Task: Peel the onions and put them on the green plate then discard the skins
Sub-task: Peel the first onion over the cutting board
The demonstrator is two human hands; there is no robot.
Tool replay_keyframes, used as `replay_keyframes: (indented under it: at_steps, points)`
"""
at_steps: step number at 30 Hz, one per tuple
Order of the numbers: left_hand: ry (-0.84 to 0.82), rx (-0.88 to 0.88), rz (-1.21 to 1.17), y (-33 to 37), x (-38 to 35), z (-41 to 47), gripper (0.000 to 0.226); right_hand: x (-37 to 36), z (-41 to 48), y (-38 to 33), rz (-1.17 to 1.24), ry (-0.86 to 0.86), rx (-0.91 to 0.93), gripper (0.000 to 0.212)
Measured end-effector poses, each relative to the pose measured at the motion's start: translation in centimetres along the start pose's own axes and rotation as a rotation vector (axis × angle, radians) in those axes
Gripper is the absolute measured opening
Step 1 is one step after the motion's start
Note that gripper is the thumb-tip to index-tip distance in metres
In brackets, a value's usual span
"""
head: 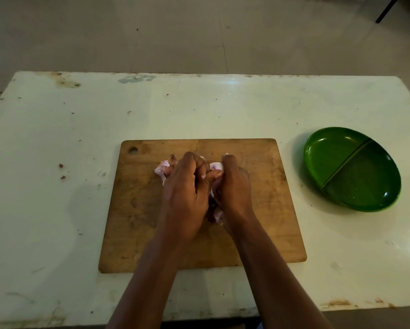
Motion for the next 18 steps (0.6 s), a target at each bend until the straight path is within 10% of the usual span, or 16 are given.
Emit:
replay_keyframes:
  at_steps: [18]
  points:
    - [0.083,0.082,-0.11,-0.2,1.5,0.2,0.044,0.7,0.6,-1.2,-0.022,-0.037,0.015,0.05]
Point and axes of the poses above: each hand's wrist, its own z-axis towards the middle knuckle, its own x-axis out of the back of the hand, y = z × x, the point moved 8 cm from there along z, towards the middle knuckle
